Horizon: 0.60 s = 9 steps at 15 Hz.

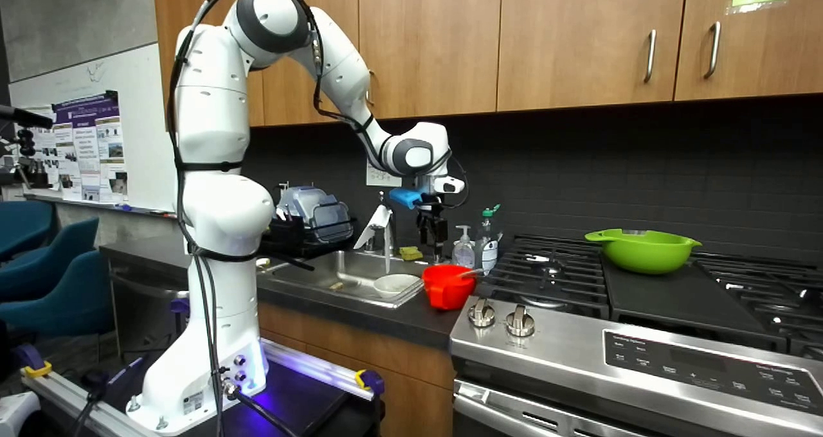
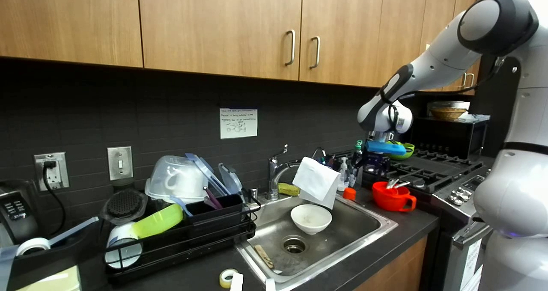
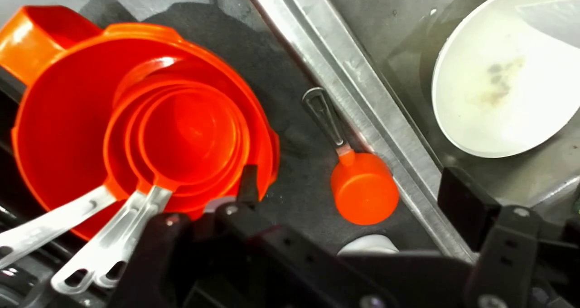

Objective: Remove the small orange pot from the orange bowl and put it on the counter

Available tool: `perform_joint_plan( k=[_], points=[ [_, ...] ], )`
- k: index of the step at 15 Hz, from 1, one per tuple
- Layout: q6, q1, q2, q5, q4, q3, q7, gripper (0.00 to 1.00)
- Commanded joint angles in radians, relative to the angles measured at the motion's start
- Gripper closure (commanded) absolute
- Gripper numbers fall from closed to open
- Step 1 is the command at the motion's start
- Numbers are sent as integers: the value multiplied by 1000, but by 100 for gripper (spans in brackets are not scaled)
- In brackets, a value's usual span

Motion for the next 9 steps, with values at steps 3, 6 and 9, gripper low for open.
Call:
perform_joint_plan(
  k=[3,6,9],
  points=[
    [11,19,-164,-73,-118,13,71,0],
    [8,24,-262,-114,-196,49,135,0],
    [5,25,-370,-154,-293,105,201,0]
  ],
)
